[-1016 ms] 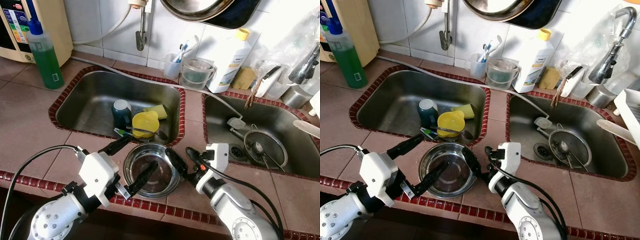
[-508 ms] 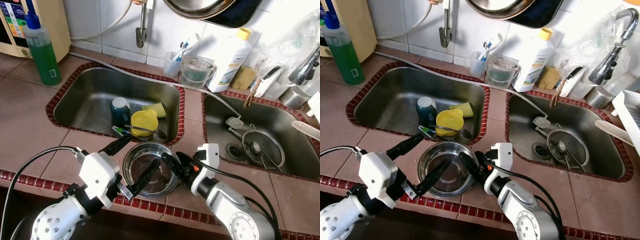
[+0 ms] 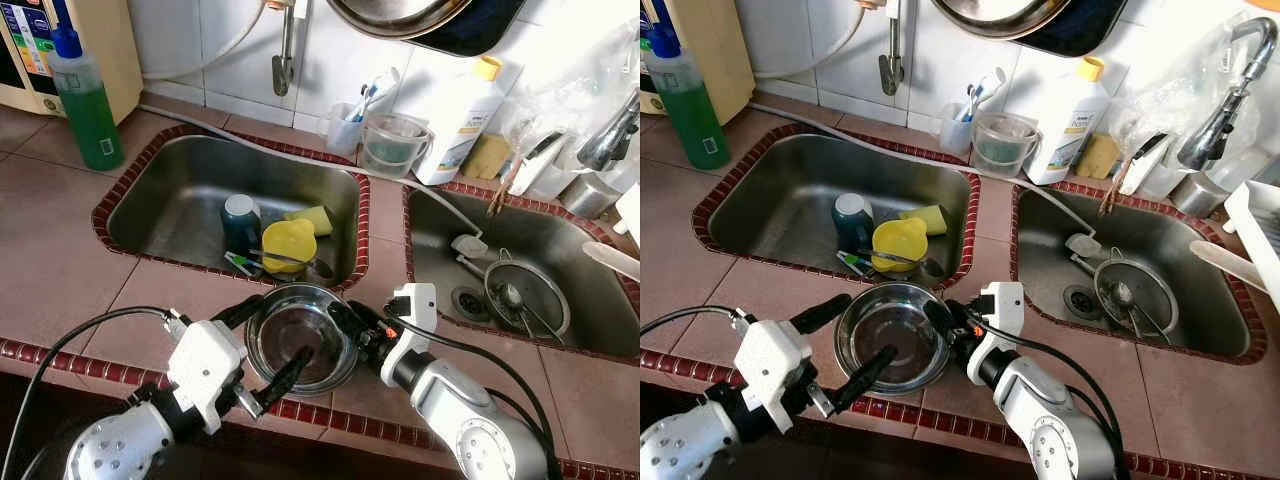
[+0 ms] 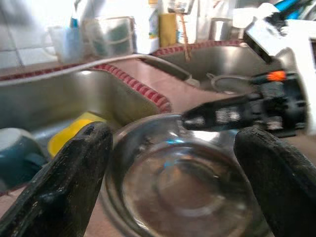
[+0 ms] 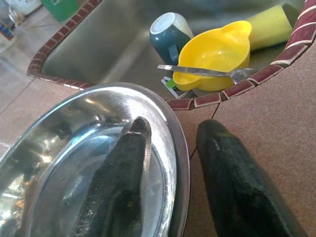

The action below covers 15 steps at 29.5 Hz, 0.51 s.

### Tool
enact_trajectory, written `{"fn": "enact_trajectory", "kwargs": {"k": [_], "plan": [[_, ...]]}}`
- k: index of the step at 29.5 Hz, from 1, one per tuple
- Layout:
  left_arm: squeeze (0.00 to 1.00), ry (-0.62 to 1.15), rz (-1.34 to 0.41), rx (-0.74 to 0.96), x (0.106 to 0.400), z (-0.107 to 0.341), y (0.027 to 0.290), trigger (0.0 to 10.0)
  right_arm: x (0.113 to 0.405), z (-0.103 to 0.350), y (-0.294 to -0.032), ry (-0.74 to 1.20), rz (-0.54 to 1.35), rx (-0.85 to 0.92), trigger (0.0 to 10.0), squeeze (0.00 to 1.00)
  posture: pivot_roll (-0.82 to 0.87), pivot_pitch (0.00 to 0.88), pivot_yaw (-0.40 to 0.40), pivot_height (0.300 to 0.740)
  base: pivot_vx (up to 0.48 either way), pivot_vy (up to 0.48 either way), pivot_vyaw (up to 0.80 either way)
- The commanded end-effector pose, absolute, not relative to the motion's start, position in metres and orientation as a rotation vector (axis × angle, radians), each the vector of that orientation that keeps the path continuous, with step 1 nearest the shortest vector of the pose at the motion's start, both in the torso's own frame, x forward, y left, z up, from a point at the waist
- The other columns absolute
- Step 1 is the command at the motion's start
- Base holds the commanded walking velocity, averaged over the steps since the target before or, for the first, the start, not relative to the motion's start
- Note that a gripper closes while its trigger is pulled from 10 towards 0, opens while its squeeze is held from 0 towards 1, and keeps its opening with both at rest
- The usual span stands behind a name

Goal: Kitchen organization

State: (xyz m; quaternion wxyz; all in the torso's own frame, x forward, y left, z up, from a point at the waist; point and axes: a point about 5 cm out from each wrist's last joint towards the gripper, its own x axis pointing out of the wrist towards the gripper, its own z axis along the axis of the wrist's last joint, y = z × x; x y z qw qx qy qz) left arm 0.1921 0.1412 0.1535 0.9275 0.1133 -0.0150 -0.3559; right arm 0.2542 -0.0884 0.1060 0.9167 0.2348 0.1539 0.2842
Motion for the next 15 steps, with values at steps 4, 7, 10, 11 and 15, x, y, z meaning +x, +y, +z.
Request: {"fn": "enact_trajectory", "kwargs": {"k": [4, 7, 10, 11, 15], "plan": [[0.0, -0.017, -0.756, 0.241, 0.1917, 0.1527, 0.1408, 10.0, 0.2536, 0.1021, -0.0936, 0.343, 0.552, 0.497, 0.0, 0.0, -0.03, 0.108, -0.153, 0.74, 0.0, 0.0, 0.0], [0.0, -0.012, -0.761, 0.241, 0.1922, 0.1541, 0.1405, 10.0, 0.2531, 0.1011, -0.093, 0.351, 0.552, 0.51, 0.0, 0.0, -0.03, 0.111, -0.152, 0.74, 0.0, 0.0, 0.0], [0.0, -0.009, -0.765, 0.242, 0.1925, 0.1549, 0.1406, 10.0, 0.253, 0.101, -0.0928, 0.352, 0.551, 0.518, 0.0, 0.0, -0.03, 0.114, -0.15, 0.74, 0.0, 0.0, 0.0], [0.0, -0.013, -0.765, 0.245, 0.1925, 0.1556, 0.1407, 10.0, 0.2528, 0.1007, -0.0931, 0.353, 0.549, 0.525, 0.0, 0.0, -0.03, 0.115, -0.15, 0.74, 0.0, 0.0, 0.0], [0.0, -0.023, -0.761, 0.244, 0.1927, 0.1567, 0.1403, 10.0, 0.2527, 0.1004, -0.0931, 0.354, 0.552, 0.527, 0.0, 0.0, -0.03, 0.116, -0.149, 0.74, 0.0, 0.0, 0.0]]}}
